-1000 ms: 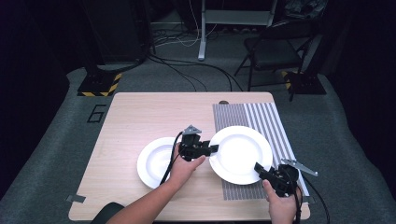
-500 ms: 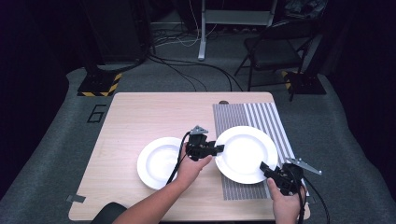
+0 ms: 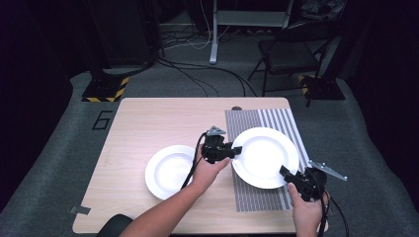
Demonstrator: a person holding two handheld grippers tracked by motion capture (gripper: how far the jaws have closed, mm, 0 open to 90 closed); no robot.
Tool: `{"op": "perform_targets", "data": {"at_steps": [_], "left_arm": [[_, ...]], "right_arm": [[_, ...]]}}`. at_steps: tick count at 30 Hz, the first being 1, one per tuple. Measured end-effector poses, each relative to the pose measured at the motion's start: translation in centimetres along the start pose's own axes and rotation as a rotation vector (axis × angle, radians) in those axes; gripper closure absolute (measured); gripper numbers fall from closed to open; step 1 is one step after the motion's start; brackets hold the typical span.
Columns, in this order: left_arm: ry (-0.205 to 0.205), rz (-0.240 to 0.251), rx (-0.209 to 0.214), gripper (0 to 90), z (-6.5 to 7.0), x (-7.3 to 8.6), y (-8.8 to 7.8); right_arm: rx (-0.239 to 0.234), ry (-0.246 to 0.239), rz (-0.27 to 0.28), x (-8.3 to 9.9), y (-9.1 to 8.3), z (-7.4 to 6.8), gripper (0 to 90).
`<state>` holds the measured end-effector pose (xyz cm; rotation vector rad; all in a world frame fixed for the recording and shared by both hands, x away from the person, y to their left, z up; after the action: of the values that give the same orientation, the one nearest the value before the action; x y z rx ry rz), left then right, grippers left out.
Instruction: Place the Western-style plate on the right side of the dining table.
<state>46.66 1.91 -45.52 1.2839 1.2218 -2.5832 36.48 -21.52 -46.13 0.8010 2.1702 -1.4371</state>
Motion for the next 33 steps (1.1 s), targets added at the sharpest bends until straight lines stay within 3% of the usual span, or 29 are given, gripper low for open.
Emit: {"op": "perform_targets", "data": {"at_steps": [4,11,33], "left_arm": [[-0.010,-0.008,-0.003,60.0,-0.4,-0.1,0.6],[-0.032,-0.010,-0.003,60.1,-1.2,-0.2,1.5],[-0.056,-0.042,-0.021,60.1,-2.2,1.0,4.0]], "right_arm": [[0.029,-0.025,-0.009,-0.4,0.4,0.1,54.9],[0.020,-0.036,-0.006,-0.8,1.5,0.5,54.8],[0.023,-0.022,-0.018,0.3,3.3,1.7,55.0]]}}
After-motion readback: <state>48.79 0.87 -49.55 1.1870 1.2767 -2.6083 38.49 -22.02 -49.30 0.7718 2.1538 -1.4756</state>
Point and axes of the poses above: each handheld gripper's, and its own axes: y roughly forward along the jaws, x roughly out of its underside, z roughly to its right, the point moved 5 cm from there along y, roughly forward along the jaws, and after that the axes turned 12 degrees about -z, right-handed, at the moved point
